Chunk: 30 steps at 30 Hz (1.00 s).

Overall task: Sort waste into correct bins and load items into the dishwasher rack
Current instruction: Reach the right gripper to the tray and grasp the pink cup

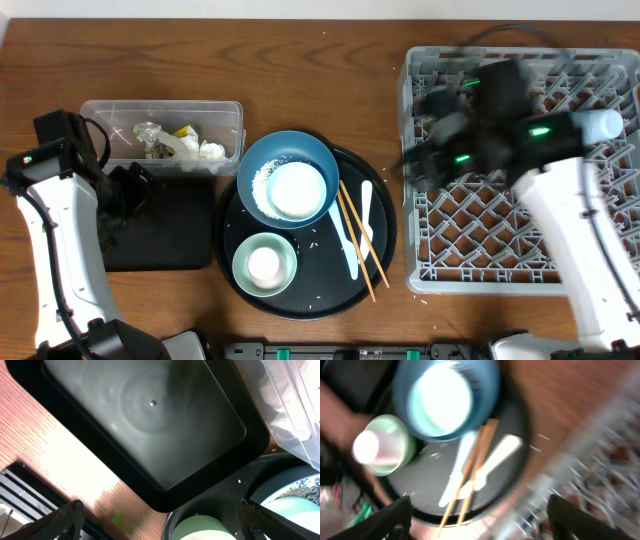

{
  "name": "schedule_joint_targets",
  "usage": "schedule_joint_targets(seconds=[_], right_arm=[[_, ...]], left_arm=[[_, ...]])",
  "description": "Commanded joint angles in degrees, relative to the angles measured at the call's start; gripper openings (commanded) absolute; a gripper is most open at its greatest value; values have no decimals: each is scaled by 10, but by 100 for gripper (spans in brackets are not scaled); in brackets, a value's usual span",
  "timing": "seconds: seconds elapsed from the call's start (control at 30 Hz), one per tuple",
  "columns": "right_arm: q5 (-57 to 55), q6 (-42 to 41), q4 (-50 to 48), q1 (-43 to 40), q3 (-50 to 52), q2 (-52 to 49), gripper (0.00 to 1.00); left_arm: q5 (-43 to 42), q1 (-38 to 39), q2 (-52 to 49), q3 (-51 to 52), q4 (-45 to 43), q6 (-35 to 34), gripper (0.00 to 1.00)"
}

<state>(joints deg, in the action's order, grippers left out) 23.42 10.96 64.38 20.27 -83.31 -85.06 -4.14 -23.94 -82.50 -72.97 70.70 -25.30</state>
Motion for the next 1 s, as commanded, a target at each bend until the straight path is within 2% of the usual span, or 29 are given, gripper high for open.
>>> schedule_joint_targets(seconds=[0.0,0.17,0.47,0.97], right_arm=[[-12,20,-14,92,-2,-19,84],[-24,16,-53,215,-2,-68,85],[-28,-3,-135,338,-2,-161,85],[-53,-26,-201,395,-1,-238,87]], left_arm=[[1,-1,-1,4,4,1,98],[1,-1,-1,4,4,1,98],[1,-1,-1,4,4,2,98],[1,-1,-1,4,4,1,98]])
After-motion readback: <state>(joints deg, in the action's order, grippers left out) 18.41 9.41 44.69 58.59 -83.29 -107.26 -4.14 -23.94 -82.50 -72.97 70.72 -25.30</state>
